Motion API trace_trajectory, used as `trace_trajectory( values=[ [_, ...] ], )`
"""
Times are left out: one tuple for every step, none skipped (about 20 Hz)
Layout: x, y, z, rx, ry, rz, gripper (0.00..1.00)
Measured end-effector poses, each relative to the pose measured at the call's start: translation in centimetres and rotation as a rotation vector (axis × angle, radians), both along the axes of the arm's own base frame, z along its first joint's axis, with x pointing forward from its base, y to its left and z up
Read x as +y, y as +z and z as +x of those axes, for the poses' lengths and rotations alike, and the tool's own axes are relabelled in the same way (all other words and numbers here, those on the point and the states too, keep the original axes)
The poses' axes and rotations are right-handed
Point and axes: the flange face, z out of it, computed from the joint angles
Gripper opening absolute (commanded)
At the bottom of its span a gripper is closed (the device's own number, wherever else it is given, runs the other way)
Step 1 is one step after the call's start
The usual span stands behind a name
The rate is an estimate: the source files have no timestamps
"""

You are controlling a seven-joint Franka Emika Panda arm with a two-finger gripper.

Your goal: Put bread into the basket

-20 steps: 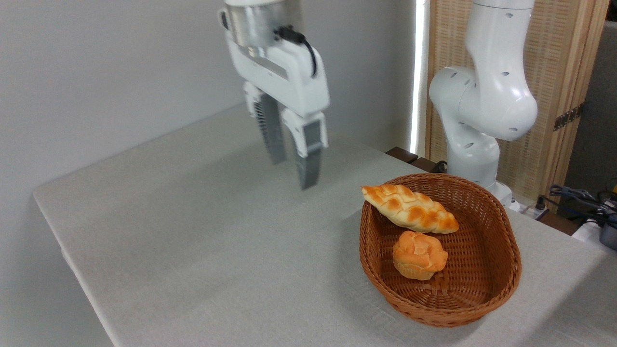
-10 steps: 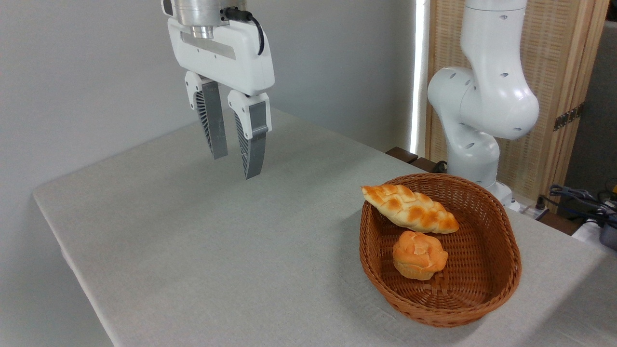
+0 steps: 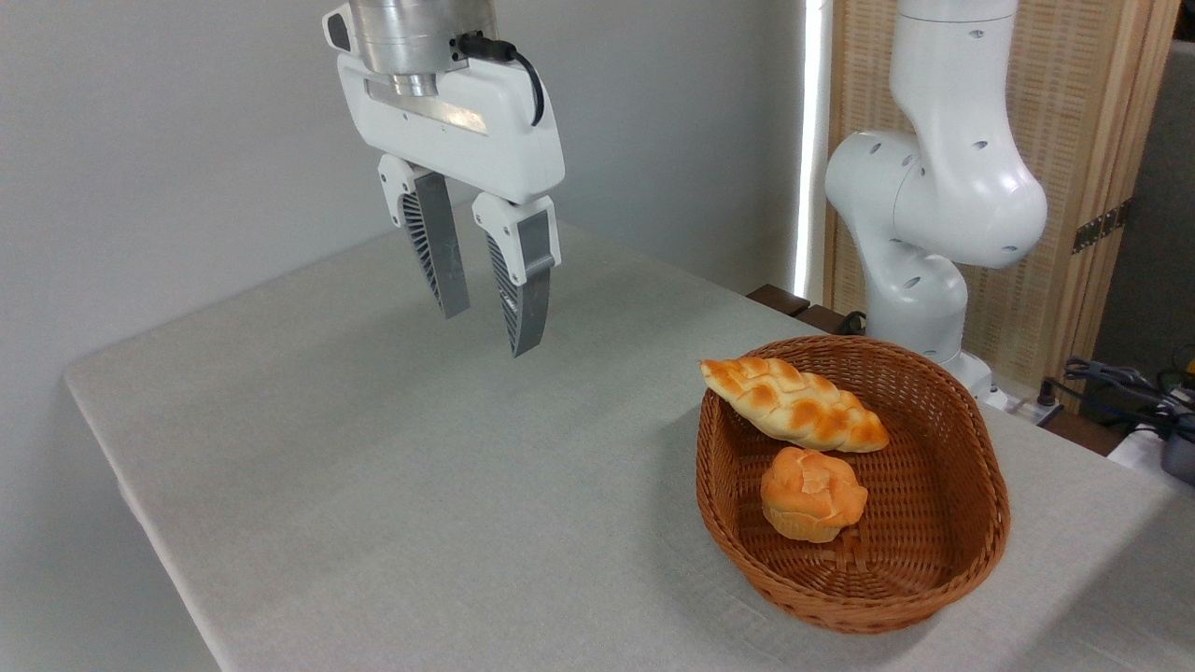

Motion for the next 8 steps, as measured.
trace_trajectory(
  values=[
    [-0.01,-0.03,-0.02,0.003,-0.002,0.0,1.0],
    [-0.03,-0.04,-0.01,0.003,-0.003,0.0,1.0],
    [-0.06,-0.01,0.04,0.002,-0.004,0.0,1.0],
    [-0.07,0.06,0.1,0.0,-0.004,0.0,1.0],
    [-0.09,0.12,0.13,-0.001,-0.004,0.0,1.0],
    [-0.09,0.17,0.16,-0.002,-0.004,0.0,1.0],
    [-0.08,0.24,0.18,-0.003,-0.004,0.0,1.0],
    [-0.06,0.29,0.19,-0.005,-0.004,0.0,1.0]
  ],
)
